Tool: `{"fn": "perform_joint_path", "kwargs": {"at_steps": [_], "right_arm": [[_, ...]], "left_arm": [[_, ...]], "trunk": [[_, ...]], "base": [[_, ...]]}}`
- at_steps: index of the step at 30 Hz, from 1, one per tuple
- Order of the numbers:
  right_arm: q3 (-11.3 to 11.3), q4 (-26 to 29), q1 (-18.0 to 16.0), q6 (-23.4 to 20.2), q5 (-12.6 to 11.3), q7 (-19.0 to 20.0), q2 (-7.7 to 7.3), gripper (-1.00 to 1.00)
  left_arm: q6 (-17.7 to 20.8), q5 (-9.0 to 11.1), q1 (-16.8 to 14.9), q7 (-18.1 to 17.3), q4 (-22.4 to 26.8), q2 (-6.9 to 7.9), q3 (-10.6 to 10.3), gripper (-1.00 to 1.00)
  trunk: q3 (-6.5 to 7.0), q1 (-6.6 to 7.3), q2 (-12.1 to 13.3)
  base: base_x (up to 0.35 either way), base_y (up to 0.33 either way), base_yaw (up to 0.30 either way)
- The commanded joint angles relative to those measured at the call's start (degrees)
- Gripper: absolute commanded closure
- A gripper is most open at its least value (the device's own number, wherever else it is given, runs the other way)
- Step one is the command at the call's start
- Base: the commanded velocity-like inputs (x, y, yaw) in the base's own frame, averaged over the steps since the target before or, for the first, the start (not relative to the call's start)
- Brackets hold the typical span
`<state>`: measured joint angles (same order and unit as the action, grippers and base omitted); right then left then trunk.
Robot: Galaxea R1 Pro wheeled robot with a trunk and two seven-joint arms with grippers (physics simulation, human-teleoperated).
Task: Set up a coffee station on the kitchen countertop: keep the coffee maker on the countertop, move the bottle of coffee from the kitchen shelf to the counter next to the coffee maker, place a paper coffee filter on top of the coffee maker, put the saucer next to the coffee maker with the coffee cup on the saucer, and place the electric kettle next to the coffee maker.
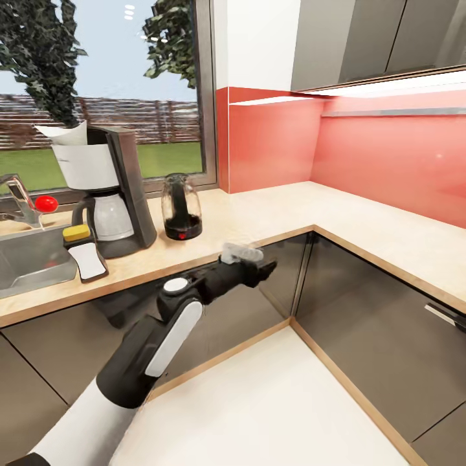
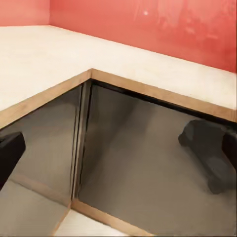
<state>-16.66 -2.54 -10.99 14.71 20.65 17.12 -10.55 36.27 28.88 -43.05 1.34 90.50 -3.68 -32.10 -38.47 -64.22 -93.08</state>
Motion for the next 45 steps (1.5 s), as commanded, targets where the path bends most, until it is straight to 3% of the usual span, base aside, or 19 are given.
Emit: {"fn": "perform_joint_path", "kwargs": {"at_steps": [1, 2, 3, 6, 7, 10, 12, 15, 16, 19, 20, 22, 24, 25, 26, 30, 32, 45], "right_arm": [[-0.3, -0.2, -0.1, 0.4, -0.1, 0.0, 0.00, -1.00], [-0.3, -0.2, -0.1, 0.4, -0.1, 0.0, 0.00, -1.00], [-0.3, -0.2, -0.1, 0.4, -0.1, 0.0, 0.00, -1.00], [-0.3, -0.2, -0.1, 0.5, -0.1, 0.0, -0.02, -1.00], [-0.3, -0.2, -0.1, 0.5, -0.1, 0.0, -0.04, -1.00], [-0.3, -0.2, -0.1, 0.5, -0.2, 0.0, -0.09, -1.00], [-0.2, 0.0, -0.1, 0.6, -0.5, 0.0, -0.15, -1.00], [-0.1, 0.2, -0.1, 0.6, -0.7, 0.1, -0.14, -1.00], [-0.2, 0.6, -0.1, 0.6, -0.8, 0.3, -0.06, -1.00], [-0.3, 3.1, -0.1, 0.4, -0.8, 0.9, 0.03, -1.00], [-0.3, 7.7, -0.1, 0.2, -0.8, 2.2, 0.13, -1.00], [-0.3, 8.8, -0.1, 0.1, -0.8, 3.0, 0.24, -1.00], [-0.3, 10.0, -0.1, 0.1, -0.8, 5.1, 0.33, -1.00], [-0.2, 10.6, -0.1, 0.1, -0.8, 8.7, 0.35, -1.00], [-0.2, 10.7, -0.1, 0.1, -0.8, 9.5, 0.35, -1.00], [-0.2, 10.7, -0.1, 0.1, -0.8, 10.3, 0.35, -1.00], [0.0, 10.7, -0.1, 0.1, -0.7, 10.8, 0.35, -1.00], [0.1, 10.5, -0.1, 0.1, -0.7, 10.8, 0.32, -1.00]], "left_arm": [[0.1, 0.4, 0.1, -3.4, -0.1, 1.14, -0.2, -1.00], [-0.1, 0.6, 0.4, -6.7, -0.1, 2.31, -0.4, -1.00], [-0.8, 0.8, 1.0, -13.0, -0.2, 4.80, -0.6, -1.00], [-2.2, 1.8, 2.7, -21.2, -0.5, 8.32, -0.8, -1.00], [-3.1, 2.5, 4.5, -25.5, -0.9, 10.44, -0.9, -1.00], [-7.7, 3.6, 13.3, -35.0, -5.0, 15.72, -1.0, -1.00], [-17.4, 3.9, 22.9, -44.3, -14.1, 18.08, -0.9, -1.00], [-23.2, 4.1, 27.0, -49.0, -22.1, 18.83, -0.8, -1.00], [-28.6, 4.2, 29.5, -52.2, -30.4, 19.13, -0.8, -1.00], [-33.1, 4.2, 31.4, -55.9, -38.1, 19.25, -0.8, -1.00], [-36.7, 4.2, 32.5, -59.9, -48.9, 19.20, -0.7, -1.00], [-38.1, 4.2, 32.7, -61.3, -53.1, 19.13, -0.5, -1.00], [-40.8, 4.2, 33.0, -65.3, -61.4, 18.54, 0.9, -1.00], [-42.8, 4.2, 33.2, -72.6, -76.8, 17.89, 8.2, -1.00], [-43.5, 4.1, 33.2, -74.1, -81.0, 17.77, 12.0, -1.00], [-44.6, 3.6, 33.3, -75.6, -85.7, 17.57, 17.2, -1.00], [-45.2, 3.3, 35.5, -76.1, -88.6, 17.08, 20.5, -1.00], [-45.2, 3.3, 36.0, -75.9, -88.9, 16.32, 20.9, -1.00]], "trunk": [[-0.05, 0.00, 0.0], [-0.05, 0.00, 0.0], [-0.05, 0.00, 0.0], [-0.05, 0.00, 0.0], [-0.05, 0.00, 0.0], [-0.05, 0.00, 0.0], [-0.05, 0.00, 0.0], [-0.05, 0.00, 0.0], [-0.05, 0.00, 0.0], [-0.05, 0.00, 0.0], [-0.05, 0.00, 0.0], [-0.05, 0.00, 0.0], [-0.05, 0.00, 0.0], [-0.05, 0.00, 0.0], [-0.05, 0.00, 0.0], [-0.05, 0.00, 0.0], [-0.05, 0.00, 0.0], [-0.05, 0.00, 0.0]], "base": [[0.000, 0.000, 0.000], [0.000, 0.000, 0.000], [0.000, 0.000, 0.000], [0.000, 0.000, 0.000], [0.000, 0.000, 0.000], [0.000, 0.000, 0.000], [0.000, 0.000, 0.000], [0.000, 0.000, 0.000], [0.000, 0.000, 0.000], [0.000, 0.000, 0.000], [0.000, 0.000, 0.000], [0.000, 0.000, 0.000], [0.000, 0.000, 0.000], [0.000, 0.000, 0.000], [0.000, 0.000, 0.000], [0.000, 0.000, 0.000], [0.000, 0.000, 0.000], [0.000, 0.000, 0.020]]}}
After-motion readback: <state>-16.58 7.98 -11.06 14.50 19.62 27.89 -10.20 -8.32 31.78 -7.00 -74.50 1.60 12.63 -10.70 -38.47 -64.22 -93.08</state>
